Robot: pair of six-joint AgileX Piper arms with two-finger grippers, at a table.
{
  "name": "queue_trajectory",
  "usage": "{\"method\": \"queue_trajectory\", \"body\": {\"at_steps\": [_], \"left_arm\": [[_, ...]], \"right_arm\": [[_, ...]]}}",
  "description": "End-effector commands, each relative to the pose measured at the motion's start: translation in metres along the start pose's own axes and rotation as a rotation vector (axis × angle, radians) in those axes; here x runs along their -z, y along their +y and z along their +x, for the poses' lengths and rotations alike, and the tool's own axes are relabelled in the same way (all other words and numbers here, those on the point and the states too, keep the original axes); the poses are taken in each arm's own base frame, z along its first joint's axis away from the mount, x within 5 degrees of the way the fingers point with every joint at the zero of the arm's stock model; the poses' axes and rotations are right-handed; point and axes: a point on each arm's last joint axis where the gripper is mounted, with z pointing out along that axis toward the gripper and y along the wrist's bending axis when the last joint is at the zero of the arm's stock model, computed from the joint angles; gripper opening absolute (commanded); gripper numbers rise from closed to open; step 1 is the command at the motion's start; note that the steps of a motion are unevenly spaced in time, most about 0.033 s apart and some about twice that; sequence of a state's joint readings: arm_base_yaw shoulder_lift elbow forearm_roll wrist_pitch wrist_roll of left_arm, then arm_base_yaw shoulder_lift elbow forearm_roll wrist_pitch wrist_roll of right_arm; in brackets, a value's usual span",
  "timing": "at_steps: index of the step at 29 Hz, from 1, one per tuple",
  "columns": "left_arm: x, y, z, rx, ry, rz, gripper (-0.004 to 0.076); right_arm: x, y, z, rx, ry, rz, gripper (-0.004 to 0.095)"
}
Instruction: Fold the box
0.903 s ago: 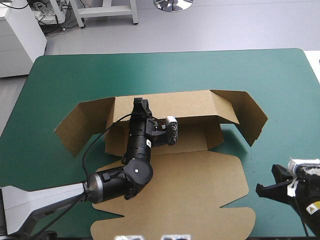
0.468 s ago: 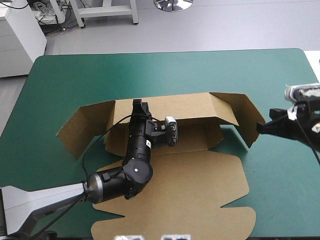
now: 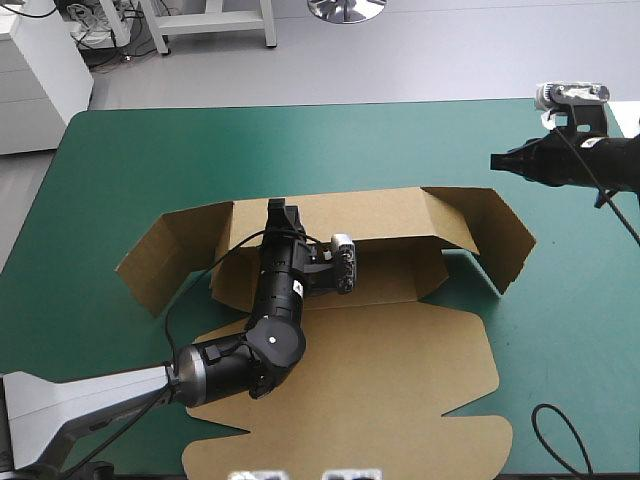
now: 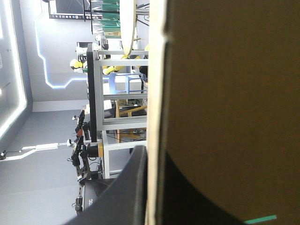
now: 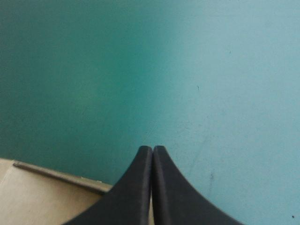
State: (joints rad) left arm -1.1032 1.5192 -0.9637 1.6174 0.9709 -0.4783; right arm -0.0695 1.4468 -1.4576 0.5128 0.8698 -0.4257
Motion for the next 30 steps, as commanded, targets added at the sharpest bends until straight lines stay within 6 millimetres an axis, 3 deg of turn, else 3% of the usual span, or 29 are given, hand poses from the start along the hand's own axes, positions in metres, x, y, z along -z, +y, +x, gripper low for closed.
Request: {"method": "queue_trajectory", "body": {"at_steps": [1, 8, 14, 24, 30], "left_arm": [[0.008, 0.021, 0.001, 0.03, -0.018, -0.083, -0.001], [0.008, 0.021, 0.001, 0.025, -0.018, -0.083, -0.001], [0.008, 0.021, 0.001, 0.025, -0.024, -0.079, -0.001], [0.008, 0.021, 0.001, 0.025, -0.022, -0.08, -0.001], [0.008, 0.022, 0.002, 0.026, -0.016, -0.083, -0.001]], "right_arm": [[-0.002, 0.0, -0.022, -0.015, -0.113, -0.03, -0.0013], [-0.052, -0.011, -0.017, -0.011, -0.043, -0.106, -0.0013], [-0.064, 0.003, -0.006, 0.091, 0.066, -0.159, -0.0012], [-0.064, 0.021, 0.007, 0.144, 0.203, -0.238, -0.0009], [-0.042, 0.025, 0.023, 0.157, 0.171, -0.193, -0.0007]]}}
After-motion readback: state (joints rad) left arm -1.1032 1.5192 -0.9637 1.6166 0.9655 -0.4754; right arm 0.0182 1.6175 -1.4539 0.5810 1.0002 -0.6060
